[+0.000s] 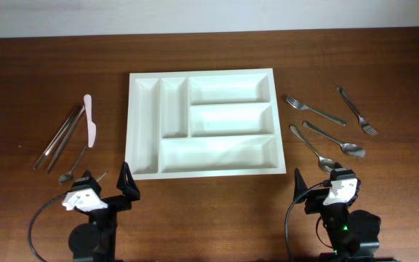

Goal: Pack container

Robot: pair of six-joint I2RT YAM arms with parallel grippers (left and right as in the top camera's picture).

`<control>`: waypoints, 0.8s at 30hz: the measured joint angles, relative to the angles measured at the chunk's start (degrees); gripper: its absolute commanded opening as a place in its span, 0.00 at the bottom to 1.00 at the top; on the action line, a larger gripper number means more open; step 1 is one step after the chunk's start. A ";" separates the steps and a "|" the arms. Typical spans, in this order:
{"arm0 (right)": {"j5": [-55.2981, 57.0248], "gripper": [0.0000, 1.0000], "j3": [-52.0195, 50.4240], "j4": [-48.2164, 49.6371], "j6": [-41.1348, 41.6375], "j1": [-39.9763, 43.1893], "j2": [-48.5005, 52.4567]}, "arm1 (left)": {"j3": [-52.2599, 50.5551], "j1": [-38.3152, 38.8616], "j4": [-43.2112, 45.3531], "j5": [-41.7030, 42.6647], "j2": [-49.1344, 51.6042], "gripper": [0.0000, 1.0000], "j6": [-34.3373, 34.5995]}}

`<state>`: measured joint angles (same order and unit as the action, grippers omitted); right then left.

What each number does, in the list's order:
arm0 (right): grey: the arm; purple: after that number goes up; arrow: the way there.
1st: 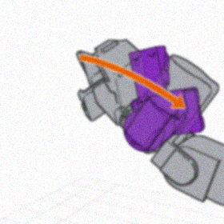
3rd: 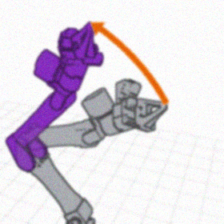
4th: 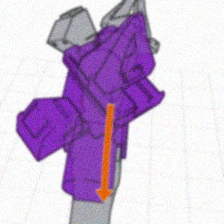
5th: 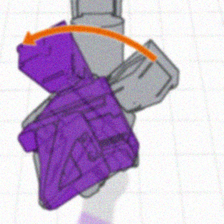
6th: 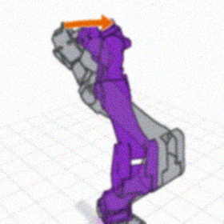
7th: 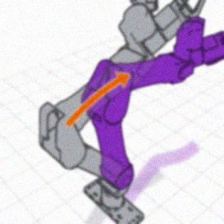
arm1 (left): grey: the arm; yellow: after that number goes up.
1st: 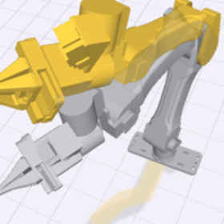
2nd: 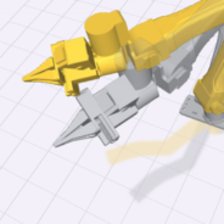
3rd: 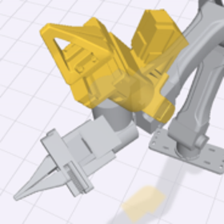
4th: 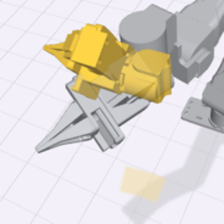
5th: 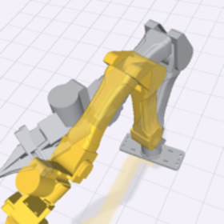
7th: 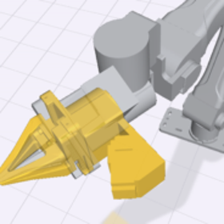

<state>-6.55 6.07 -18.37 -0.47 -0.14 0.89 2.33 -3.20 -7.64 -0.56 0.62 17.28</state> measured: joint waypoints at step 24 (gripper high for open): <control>0.28 0.99 -0.04 2.49 0.52 0.00 0.00 | 0.00 0.00 0.00 0.00 0.00 0.99 0.00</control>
<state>-6.26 6.02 -15.88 0.05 -0.14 0.89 2.33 -3.20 -7.64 -0.56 0.62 17.28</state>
